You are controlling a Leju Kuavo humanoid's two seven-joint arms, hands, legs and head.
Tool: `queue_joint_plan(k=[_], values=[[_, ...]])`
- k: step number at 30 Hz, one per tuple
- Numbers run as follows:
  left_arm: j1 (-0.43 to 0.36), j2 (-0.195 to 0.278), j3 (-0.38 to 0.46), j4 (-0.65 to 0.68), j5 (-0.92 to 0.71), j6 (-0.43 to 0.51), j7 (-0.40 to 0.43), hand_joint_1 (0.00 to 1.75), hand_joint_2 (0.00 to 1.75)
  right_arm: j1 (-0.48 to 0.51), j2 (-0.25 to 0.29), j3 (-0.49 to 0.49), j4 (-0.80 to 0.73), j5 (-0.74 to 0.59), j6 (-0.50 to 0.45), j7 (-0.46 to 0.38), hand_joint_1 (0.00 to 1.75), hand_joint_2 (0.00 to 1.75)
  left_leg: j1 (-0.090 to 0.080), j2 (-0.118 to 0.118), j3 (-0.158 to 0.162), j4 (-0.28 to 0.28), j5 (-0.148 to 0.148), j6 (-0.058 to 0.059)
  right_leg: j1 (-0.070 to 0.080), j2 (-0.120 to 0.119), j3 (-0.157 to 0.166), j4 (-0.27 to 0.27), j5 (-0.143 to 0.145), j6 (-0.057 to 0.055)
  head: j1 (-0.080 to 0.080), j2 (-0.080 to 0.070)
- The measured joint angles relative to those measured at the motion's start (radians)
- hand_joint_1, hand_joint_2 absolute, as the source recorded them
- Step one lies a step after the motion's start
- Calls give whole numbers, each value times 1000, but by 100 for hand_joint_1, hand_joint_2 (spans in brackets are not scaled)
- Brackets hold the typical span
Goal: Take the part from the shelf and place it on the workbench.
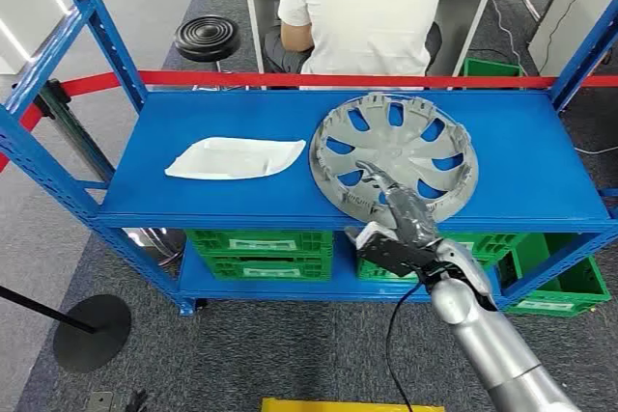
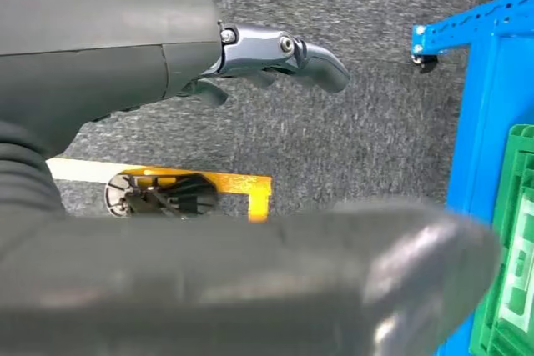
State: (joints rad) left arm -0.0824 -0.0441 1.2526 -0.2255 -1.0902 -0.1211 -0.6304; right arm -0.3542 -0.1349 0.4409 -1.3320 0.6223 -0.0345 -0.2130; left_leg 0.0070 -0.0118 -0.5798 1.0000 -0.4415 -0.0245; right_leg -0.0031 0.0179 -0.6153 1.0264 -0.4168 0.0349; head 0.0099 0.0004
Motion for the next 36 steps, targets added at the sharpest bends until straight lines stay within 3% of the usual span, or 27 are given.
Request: queue_joint_plan(k=[4,6,8,9,10,11,13,15,18,20,23,24,25,26,28,29,31,34,36], values=[[1,-1,0,0,-2,-1,0,0,0,-38,3,83,46,72,-7,32,0,175,1,-1,-1,-7,9,17,-3,-4,-5,5,-6,17,3,0],[0,-1,0,0,-5,-1,0,0,0,-59,9,125,70,103,-16,50,0,175,4,-1,0,-10,13,26,-5,-9,-45,90,-56,25,9,0],[0,0,0,0,-8,-1,0,0,0,-74,16,160,91,122,-21,67,0,175,3,-1,-1,-10,14,29,-6,-10,-107,230,-118,30,14,0],[1,0,0,0,-8,-2,0,0,0,-78,17,174,100,126,-23,74,0,175,2,-1,-1,-9,13,29,-6,-10,-128,275,-131,31,14,0],[1,0,0,0,-9,-2,0,0,0,-82,19,184,107,129,-24,80,0,175,2,-1,-1,-9,13,29,-6,-10,-132,283,-123,31,15,0],[1,0,0,0,-10,-3,0,0,0,-86,21,193,113,131,-26,87,0,175,2,-2,0,-9,13,28,-6,-10,-114,246,-97,29,15,0],[1,-1,0,0,-11,-3,0,0,0,-100,23,203,122,134,-33,100,0,175,2,-3,2,-8,11,24,-6,-10,-44,107,-34,26,17,0],[1,-1,-1,0,-12,-4,1,0,0,-114,27,208,130,135,-39,108,0,175,-2,-3,0,-5,9,15,-5,-8,3,13,-7,17,17,0],[2,1,-1,0,-12,-4,1,0,0,-119,31,214,142,136,-42,111,0,175,-2,-3,-2,-8,10,-1,-3,-6,7,-3,-5,-1,15,0],[1,1,-1,0,-14,-4,1,0,0,-123,33,217,149,146,-47,120,0,175,0,-1,-15,22,-14,-11,-6,-6,8,-6,-3,-12,12,0],[0,2,-1,0,-18,-4,1,0,0,-136,34,221,174,192,-49,160,0,175,1,0,-101,204,-105,-22,-8,-8,8,-7,-3,-19,4,0],[1,2,-1,0,-19,-4,1,0,0,-141,34,223,191,215,-46,176,0,175,1,0,-128,257,-121,-23,-8,-9,8,-7,-3,-19,4,0],[1,2,-1,0,-20,-5,1,0,0,-146,34,226,211,239,-43,190,0,175,1,0,-140,279,-117,-23,-8,-9,8,-7,-3,-19,3,0],[1,3,-1,0,-20,-5,1,0,0,-152,34,228,232,262,-41,202,0,175,2,0,-133,259,-94,-23,-8,-9,8,-7,-3,-18,3,0],[0,4,-1,0,-21,-5,1,0,0,-167,35,232,274,302,-39,221,0,175,4,1,-74,137,-22,-22,-8,-9,10,-7,-3,-15,1,0],[-2,5,-1,0,-21,-5,1,0,0,-175,36,233,293,318,-39,229,0,175,5,1,-44,72,0,-20,-6,-8,8,-5,-3,-11,0,0],[-4,5,-1,0,-21,-6,1,0,0,-187,38,234,324,346,-42,245,0,175,5,0,-14,5,13,-12,-2,-6,4,-5,-1,-1,0,0],[-3,4,-1,0,-21,-7,2,0,0,-194,41,238,357,373,-44,261,0,175,4,-2,-14,-1,15,9,-3,-7,1,-6,-2,16,2,0],[-3,4,-1,0,-21,-7,2,0,0,-200,42,240,372,382,-39,269,0,175,6,-1,-13,-4,18,21,-4,-9,-28,54,-39,25,9,0]])
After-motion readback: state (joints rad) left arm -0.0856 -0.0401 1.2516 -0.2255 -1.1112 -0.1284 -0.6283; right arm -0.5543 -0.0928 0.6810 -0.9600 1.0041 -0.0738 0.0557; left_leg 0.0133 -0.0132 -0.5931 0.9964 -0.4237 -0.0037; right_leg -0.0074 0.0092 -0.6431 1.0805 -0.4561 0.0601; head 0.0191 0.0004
